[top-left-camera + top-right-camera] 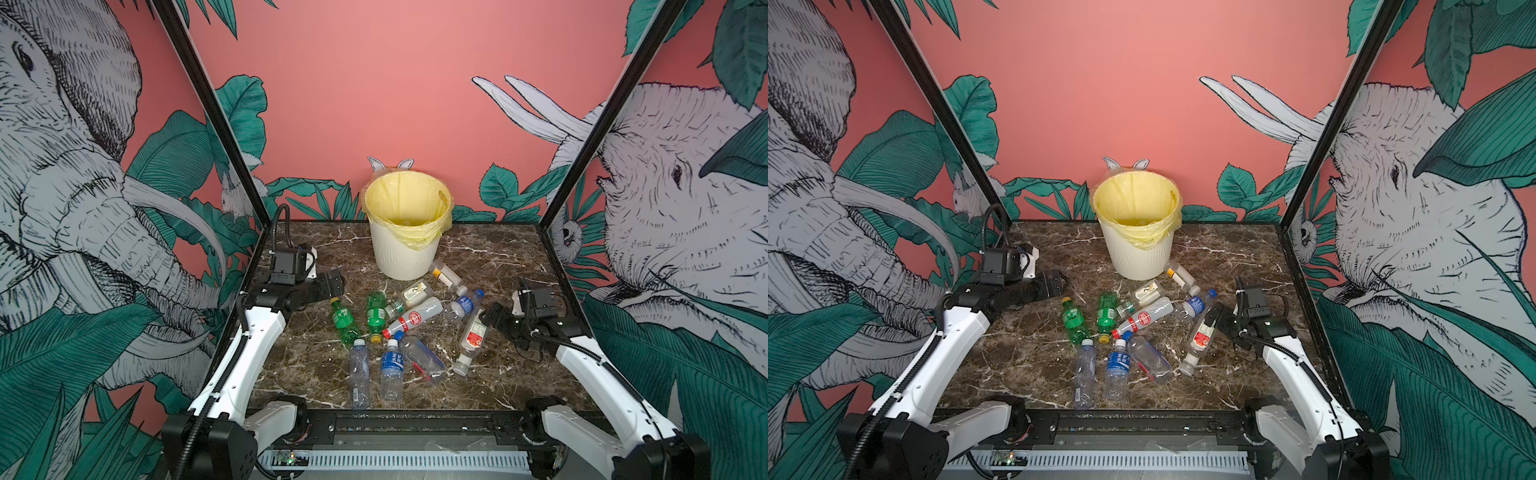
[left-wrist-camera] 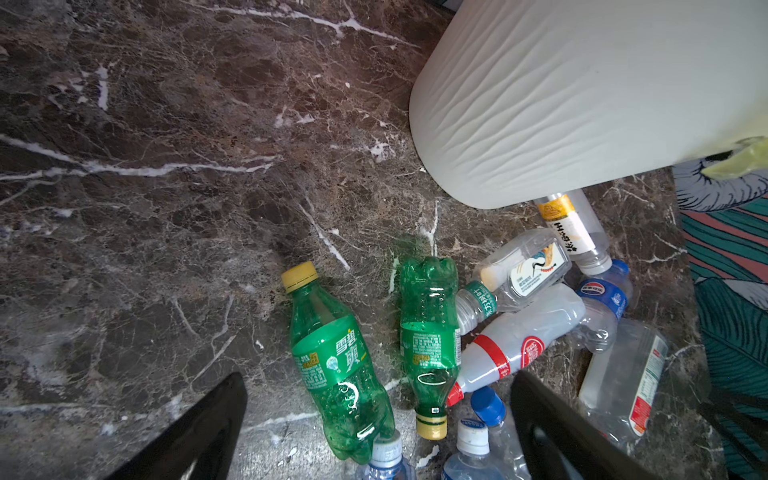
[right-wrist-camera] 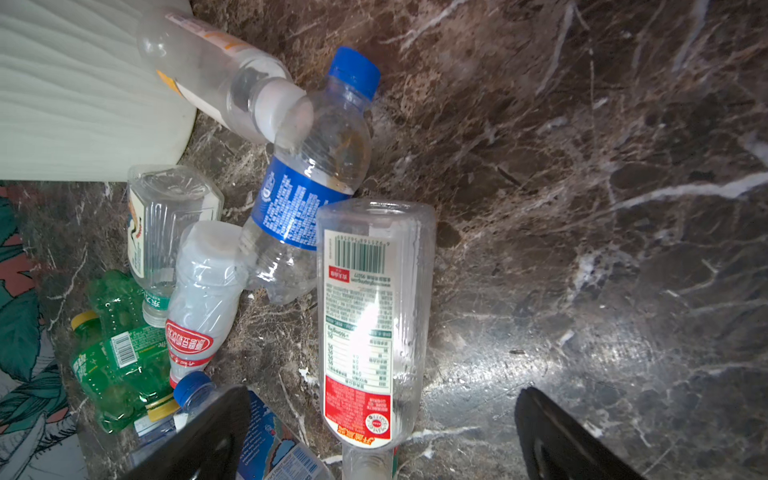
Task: Throw the plastic bottles in the bin
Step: 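Withdraw the empty left gripper back over the green bottles, then lower the right gripper onto the flat clear green-barcode bottle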
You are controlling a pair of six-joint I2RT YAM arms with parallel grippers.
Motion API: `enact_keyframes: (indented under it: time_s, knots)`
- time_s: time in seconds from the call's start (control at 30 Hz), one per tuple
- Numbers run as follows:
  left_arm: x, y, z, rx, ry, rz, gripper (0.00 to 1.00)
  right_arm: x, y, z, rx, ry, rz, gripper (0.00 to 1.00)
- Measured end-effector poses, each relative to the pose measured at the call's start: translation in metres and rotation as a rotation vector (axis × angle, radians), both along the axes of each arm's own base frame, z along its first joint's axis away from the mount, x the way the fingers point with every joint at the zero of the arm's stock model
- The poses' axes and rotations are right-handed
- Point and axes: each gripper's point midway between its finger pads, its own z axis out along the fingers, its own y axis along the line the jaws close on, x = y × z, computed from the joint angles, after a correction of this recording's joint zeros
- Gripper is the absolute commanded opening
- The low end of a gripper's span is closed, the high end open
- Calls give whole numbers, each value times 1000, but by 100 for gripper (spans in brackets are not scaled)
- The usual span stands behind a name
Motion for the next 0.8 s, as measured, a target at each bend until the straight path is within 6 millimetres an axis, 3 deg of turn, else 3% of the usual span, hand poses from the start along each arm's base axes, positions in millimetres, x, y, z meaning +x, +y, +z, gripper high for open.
enact_keyframes:
  time_s: [0.3, 0.63, 0.8]
  knots:
    - [4, 7, -5, 30, 9, 34, 99, -8, 13, -15, -51, 56, 67, 98]
    - [-3, 13, -26, 42, 61, 63, 99, -13, 24, -21, -68, 66, 82, 95]
    - [-6, 16, -32, 45, 69, 82, 99, -20, 26, -31, -81, 90, 71, 90]
